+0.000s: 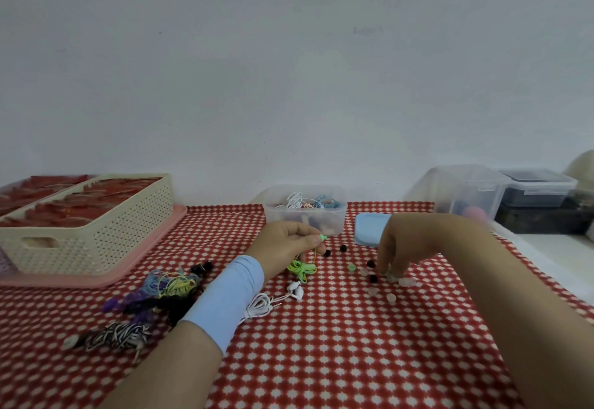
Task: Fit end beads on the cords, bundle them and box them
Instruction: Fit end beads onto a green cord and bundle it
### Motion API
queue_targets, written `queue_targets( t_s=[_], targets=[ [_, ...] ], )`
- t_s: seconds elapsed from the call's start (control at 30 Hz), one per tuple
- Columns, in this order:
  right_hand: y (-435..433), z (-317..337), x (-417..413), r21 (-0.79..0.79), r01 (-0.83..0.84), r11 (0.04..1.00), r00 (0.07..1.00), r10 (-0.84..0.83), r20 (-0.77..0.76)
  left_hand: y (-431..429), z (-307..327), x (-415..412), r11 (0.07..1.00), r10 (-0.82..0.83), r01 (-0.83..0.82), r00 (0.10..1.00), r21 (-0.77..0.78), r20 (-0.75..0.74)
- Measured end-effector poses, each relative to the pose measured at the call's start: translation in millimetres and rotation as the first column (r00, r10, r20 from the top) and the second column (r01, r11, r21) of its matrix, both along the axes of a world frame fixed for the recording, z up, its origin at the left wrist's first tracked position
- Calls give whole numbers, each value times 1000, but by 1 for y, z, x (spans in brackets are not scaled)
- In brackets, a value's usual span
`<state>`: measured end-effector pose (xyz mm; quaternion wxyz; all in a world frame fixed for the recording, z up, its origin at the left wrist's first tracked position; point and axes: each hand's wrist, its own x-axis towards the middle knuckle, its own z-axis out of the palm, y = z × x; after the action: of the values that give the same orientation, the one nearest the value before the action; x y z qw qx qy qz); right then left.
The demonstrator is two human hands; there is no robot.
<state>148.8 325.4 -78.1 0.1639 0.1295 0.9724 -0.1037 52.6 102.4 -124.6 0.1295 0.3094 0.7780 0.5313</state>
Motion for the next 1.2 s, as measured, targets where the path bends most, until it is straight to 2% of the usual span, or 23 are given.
queue_targets(
  t_s=[0.17,0.37,0.67,0.9,1.07,1.2],
  targets=[
    [0,0,-1,-11,1,1000,1000,-1,-8,0,-2,0,1000,0,0,1000,-2,-8],
    [-1,-4,-6,-95,15,995,992,-27,-124,1,-3,-1,1000,3,-3,1000,-9,-21],
    [-2,-8,-7,-38,-9,999,998,7,-68,0,-5,-2,1000,3,-3,1000,15,8],
    [-3,-1,-4,-107,-40,993,987,22,-162,0,-5,-2,1000,8,-8,1000,26,10],
    [-15,0,-6,-315,-111,943,950,7,-311,0,-5,-3,999,3,-3,1000,33,8],
    [-31,-7,-9,-541,-174,823,932,-40,-361,-1,-6,-3,997,11,-14,999,75,41]
  ],
)
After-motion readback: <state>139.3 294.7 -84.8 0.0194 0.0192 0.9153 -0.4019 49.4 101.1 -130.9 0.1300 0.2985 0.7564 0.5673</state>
